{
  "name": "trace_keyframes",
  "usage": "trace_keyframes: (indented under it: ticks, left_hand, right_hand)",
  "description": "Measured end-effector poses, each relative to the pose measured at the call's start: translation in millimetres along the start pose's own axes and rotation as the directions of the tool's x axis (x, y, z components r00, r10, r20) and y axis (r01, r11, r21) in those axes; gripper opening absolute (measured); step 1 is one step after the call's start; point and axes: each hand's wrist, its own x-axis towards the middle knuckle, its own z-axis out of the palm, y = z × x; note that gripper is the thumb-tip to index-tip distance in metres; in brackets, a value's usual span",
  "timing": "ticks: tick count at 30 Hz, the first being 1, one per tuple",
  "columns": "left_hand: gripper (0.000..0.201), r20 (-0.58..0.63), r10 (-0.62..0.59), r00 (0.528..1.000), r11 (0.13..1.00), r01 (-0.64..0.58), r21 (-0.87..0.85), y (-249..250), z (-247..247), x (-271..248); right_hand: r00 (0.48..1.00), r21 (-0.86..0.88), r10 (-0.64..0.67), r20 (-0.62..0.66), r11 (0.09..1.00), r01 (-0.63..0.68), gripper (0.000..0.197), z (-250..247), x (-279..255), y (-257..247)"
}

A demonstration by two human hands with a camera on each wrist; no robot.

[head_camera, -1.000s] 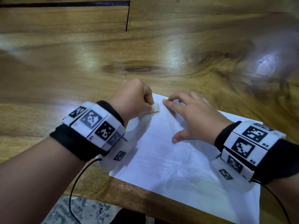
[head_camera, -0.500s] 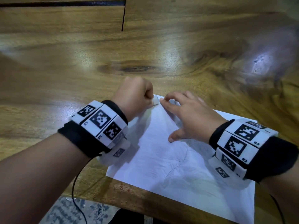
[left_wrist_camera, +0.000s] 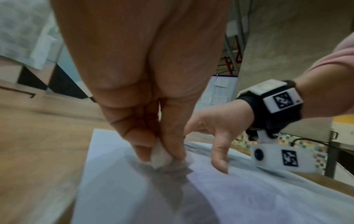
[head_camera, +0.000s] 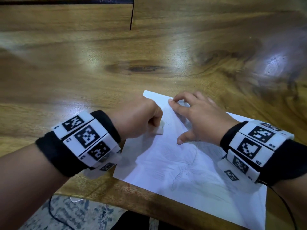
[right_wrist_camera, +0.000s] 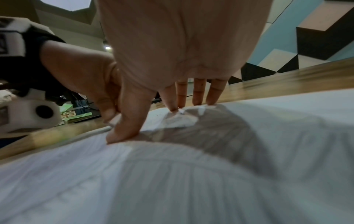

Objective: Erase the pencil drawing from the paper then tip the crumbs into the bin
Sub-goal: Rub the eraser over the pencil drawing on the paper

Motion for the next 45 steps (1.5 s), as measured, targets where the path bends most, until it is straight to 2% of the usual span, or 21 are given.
trace_keyframes:
  ticks: [2, 4, 6, 8, 10, 12, 13, 15, 18, 21, 25, 27, 30, 34, 37, 39, 42, 43, 45]
  left_hand:
    - [0.004, -0.033, -0.01, 0.999, 0.999, 0.009, -0.039, 1, -3, 3]
    - [0.001, -0.162, -0.059, 0.985, 0.996, 0.048, -0.071, 3, -9, 14]
    - [0.004, -0.211, -0.076, 0.975, 0.996, 0.063, -0.069, 4, -11, 18]
    - [0.006, -0.157, -0.018, 0.987, 0.999, 0.013, -0.033, 1, -6, 12]
    - [0.009, -0.035, 0.036, 0.999, 0.999, -0.037, -0.014, -3, 0, 0]
    - [0.008, 0.054, 0.021, 0.998, 0.999, -0.019, -0.038, -7, 3, -10]
    - [0.007, 0.045, 0.006, 0.999, 0.999, -0.004, -0.047, -8, 2, -11]
    - [0.003, -0.062, -0.053, 0.997, 0.995, 0.048, -0.084, -11, -2, -7]
    - [0.012, -0.168, -0.165, 0.972, 0.968, 0.127, -0.218, -15, -13, 6]
    - [0.014, -0.174, -0.156, 0.972, 0.971, 0.119, -0.207, -15, -16, 14]
    - [0.004, -0.175, -0.106, 0.979, 0.985, 0.079, -0.155, -13, -6, -1]
    - [0.012, -0.108, -0.053, 0.993, 0.992, 0.04, -0.12, -14, 0, -16]
    - [0.009, -0.013, -0.073, 0.997, 0.988, 0.07, -0.14, -14, 0, -20]
    - [0.017, -0.132, -0.176, 0.975, 0.963, 0.143, -0.227, -12, -8, 1]
    - [0.011, -0.194, -0.195, 0.961, 0.962, 0.149, -0.23, -13, -3, -2]
    - [0.009, -0.152, -0.141, 0.978, 0.972, 0.108, -0.209, -16, 5, -20]
    - [0.012, 0.0, -0.084, 0.996, 0.975, 0.083, -0.206, -15, 13, -45]
    - [0.012, 0.01, -0.089, 0.996, 0.973, 0.089, -0.211, -15, 12, -45]
    - [0.012, -0.063, -0.128, 0.99, 0.967, 0.11, -0.231, -16, 7, -34]
  right_hand:
    - [1.0, -0.006, 0.003, 0.005, 1.0, -0.002, 0.106, 0, 0, -1]
    - [1.0, -0.015, 0.005, 0.009, 1.0, -0.005, 0.106, 0, 0, 0]
    - [1.0, -0.02, 0.007, 0.013, 1.0, -0.007, 0.106, 0, 0, -1]
    - [1.0, -0.023, 0.008, 0.014, 1.0, -0.008, 0.106, -1, 0, -1]
    - [1.0, -0.023, 0.007, 0.015, 1.0, -0.007, 0.105, -1, -1, -1]
    - [1.0, -0.022, 0.006, 0.014, 1.0, -0.006, 0.105, -1, -1, -1]
    - [1.0, -0.02, 0.004, 0.013, 1.0, -0.004, 0.104, -1, -2, -1]
    - [1.0, -0.011, 0.002, 0.013, 1.0, -0.002, 0.104, -1, -2, -1]
    - [1.0, 0.0, 0.007, 0.006, 1.0, -0.007, 0.105, -1, -5, -2]
    - [1.0, -0.014, 0.019, 0.003, 1.0, -0.019, 0.11, 1, -7, -6]
    - [1.0, -0.038, 0.031, -0.007, 0.999, -0.031, 0.112, 1, -7, -8]
    - [0.999, -0.047, 0.032, -0.012, 0.998, -0.032, 0.113, 3, -7, -9]
    - [0.999, -0.064, 0.036, -0.013, 0.997, -0.037, 0.115, 5, -8, -9]
    - [1.0, -0.079, 0.022, -0.007, 0.997, -0.022, 0.11, 7, -7, -7]
    - [1.0, -0.086, 0.013, 0.002, 0.996, -0.013, 0.107, 8, -7, -7]
    - [1.0, -0.093, 0.014, 0.003, 0.996, -0.014, 0.108, 8, -6, -7]
    - [1.0, -0.097, 0.017, 0.008, 0.995, -0.016, 0.109, 7, -6, -7]
    - [1.0, -0.099, 0.016, 0.009, 0.995, -0.015, 0.109, 8, -6, -7]
    - [1.0, -0.102, 0.013, 0.01, 0.995, -0.012, 0.108, 8, -6, -7]
